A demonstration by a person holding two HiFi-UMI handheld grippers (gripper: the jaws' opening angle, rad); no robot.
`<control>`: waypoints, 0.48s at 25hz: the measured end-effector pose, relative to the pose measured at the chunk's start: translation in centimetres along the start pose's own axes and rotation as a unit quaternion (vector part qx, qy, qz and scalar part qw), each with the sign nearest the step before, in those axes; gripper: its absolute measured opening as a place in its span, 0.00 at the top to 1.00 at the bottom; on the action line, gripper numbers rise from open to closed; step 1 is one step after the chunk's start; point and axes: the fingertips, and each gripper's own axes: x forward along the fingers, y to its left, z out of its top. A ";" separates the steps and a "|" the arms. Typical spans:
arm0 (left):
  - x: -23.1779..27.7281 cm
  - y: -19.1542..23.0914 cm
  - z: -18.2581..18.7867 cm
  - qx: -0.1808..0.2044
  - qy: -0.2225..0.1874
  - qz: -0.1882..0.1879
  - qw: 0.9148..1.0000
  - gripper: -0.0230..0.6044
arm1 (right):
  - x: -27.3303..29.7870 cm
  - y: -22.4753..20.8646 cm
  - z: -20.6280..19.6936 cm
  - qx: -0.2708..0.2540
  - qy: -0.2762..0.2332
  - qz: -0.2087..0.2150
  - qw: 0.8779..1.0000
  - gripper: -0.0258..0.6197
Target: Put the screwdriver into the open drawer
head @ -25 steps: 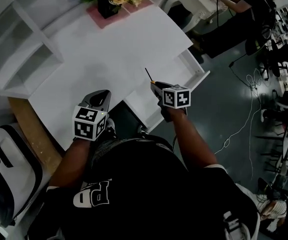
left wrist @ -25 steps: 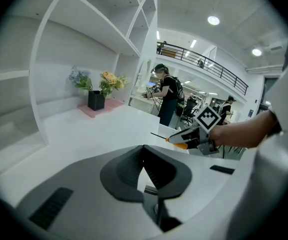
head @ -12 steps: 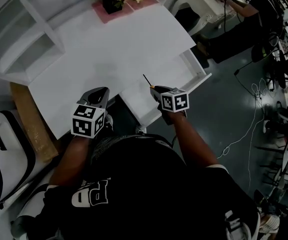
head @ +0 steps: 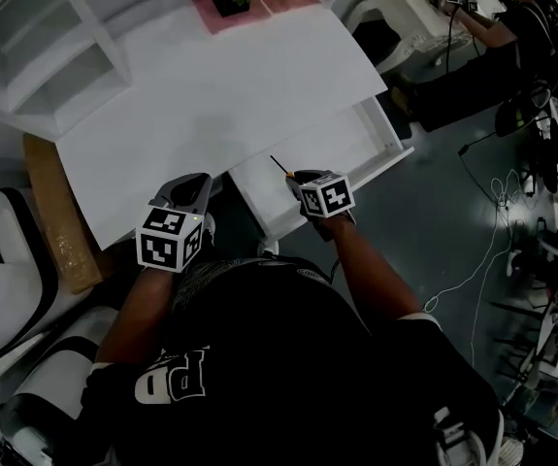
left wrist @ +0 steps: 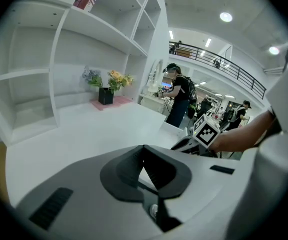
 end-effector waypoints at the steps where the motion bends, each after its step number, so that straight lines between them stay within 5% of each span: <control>1: -0.2 0.0 -0.1 -0.002 0.000 0.003 1.000 0.95 | 0.4 -0.1 -0.3 0.001 0.005 0.001 1.000 0.81; 12: -1.4 0.8 -1.7 -0.024 0.004 0.027 0.999 0.95 | 4.7 -0.4 -1.4 0.018 0.045 0.000 0.999 0.81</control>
